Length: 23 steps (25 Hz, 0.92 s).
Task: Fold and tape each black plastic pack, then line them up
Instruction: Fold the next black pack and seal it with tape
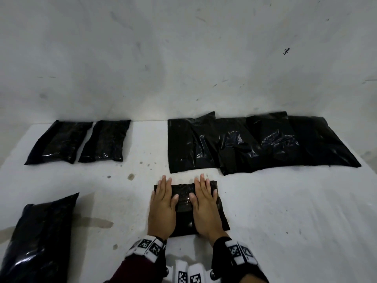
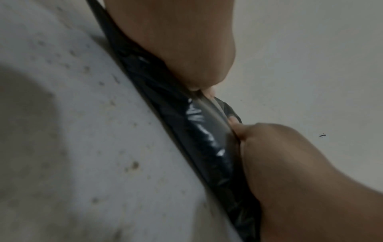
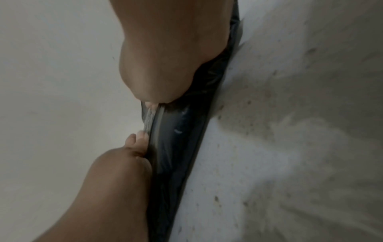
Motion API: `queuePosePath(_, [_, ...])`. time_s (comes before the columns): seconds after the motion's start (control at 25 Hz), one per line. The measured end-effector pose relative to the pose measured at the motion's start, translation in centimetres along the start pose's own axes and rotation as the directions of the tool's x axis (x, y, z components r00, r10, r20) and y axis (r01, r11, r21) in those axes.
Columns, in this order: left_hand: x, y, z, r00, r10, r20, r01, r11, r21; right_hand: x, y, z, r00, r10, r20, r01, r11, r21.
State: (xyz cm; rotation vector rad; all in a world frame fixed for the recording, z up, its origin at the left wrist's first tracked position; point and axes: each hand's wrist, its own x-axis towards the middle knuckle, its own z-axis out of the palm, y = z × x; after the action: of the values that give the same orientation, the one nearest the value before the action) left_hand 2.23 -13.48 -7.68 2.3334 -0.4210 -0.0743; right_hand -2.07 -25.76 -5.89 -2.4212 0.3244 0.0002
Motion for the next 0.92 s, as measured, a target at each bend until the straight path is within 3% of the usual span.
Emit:
queuePosePath(0.2, [0.4, -0.4, -0.4, 1.000, -0.009, -0.026, 0.007, 0.996, -0.089, 0.4, -0.1, -0.6, 0.999, -0.002, 0.033, 0.003, 1.000, -0.029])
queuePosePath(0.4, [-0.2, 0.4, -1.5, 0.986, -0.020, 0.166, 0.002, 0.994, 0.107, -0.8, 0.1, -1.0, 0.998, -0.057, 0.024, 0.061, 0.974, -0.219])
queuePosePath(0.64, [0.2, -0.8, -2.9, 0.939, 0.060, 0.338, -0.084, 0.995, 0.056, -1.1, 0.4, -1.5, 0.997, -0.052, 0.064, 0.054, 0.998, -0.033])
queuePosePath(0.76, [-0.5, 0.1, -2.5, 0.969, 0.015, 0.245, -0.064, 0.979, 0.194, -1.1, 0.3, -1.9, 0.996, -0.045, 0.080, 0.046, 0.999, -0.008])
queuePosePath(0.84, [-1.6, 1.3, -2.0, 0.992, 0.049, 0.113, -0.081, 0.950, 0.302, -1.3, 0.1, -1.5, 0.997, -0.081, 0.000, 0.080, 0.983, -0.164])
queuePosePath(0.92, [-2.5, 1.6, -1.0, 0.988, 0.117, 0.097, -0.140, 0.947, 0.288, -2.0, -0.8, -1.3, 0.991, -0.132, -0.029, 0.119, 0.952, -0.284])
